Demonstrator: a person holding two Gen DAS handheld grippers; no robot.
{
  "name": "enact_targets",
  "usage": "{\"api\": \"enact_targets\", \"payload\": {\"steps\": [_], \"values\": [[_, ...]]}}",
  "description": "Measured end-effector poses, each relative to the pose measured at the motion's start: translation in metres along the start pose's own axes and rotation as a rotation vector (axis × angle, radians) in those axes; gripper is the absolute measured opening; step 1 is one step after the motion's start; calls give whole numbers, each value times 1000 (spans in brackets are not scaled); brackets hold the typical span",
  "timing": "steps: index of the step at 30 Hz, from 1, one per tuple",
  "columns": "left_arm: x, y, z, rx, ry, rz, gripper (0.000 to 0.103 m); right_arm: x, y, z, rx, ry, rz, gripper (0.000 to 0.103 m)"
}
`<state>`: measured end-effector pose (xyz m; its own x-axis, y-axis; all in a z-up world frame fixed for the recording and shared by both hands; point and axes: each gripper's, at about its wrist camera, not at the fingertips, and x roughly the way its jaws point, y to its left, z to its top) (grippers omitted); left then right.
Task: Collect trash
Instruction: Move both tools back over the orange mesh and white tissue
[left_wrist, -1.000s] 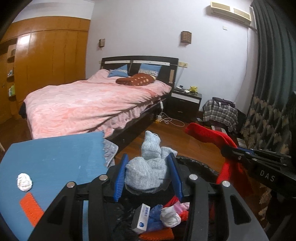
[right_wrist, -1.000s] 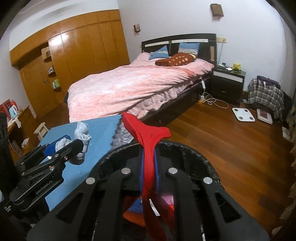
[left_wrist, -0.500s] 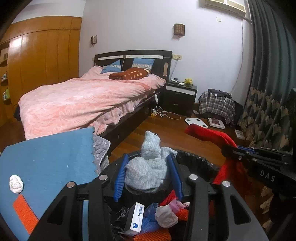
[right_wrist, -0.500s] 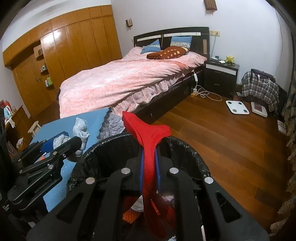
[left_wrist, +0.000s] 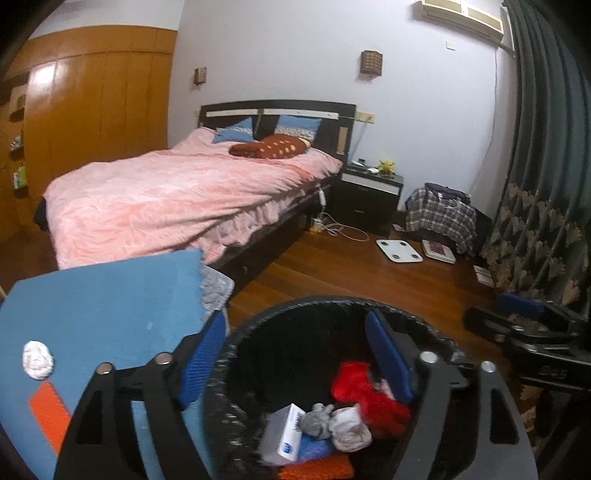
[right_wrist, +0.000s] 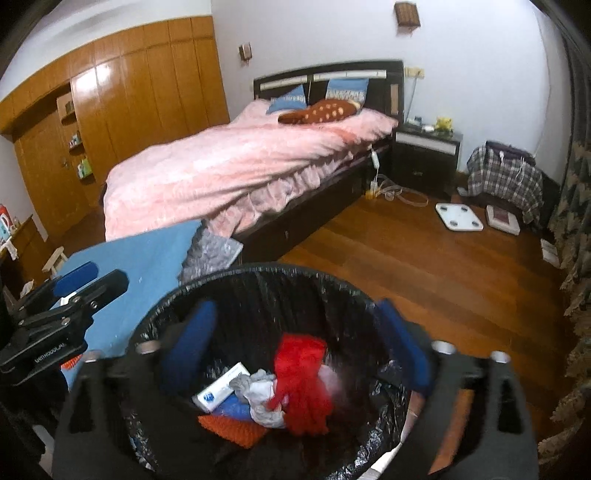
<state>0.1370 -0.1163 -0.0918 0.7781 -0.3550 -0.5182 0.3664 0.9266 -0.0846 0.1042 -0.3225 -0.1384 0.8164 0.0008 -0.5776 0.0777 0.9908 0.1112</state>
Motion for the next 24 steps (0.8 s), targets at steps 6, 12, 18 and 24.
{"api": "enact_targets", "payload": {"steps": [6,12,18,24], "values": [[-26,24,3,-19,-31,57,91,-12,13,6,-15,-46,48,97],[-55,50,4,-42,-60,108,97,-17,43,14,-46,-63,98,97],[-80,80,-3,-77,-77,164,97,-17,76,17,-66,-67,148,97],[-100,113,-12,-113,-91,230,97,-8,121,17,-111,-58,211,97]]}}
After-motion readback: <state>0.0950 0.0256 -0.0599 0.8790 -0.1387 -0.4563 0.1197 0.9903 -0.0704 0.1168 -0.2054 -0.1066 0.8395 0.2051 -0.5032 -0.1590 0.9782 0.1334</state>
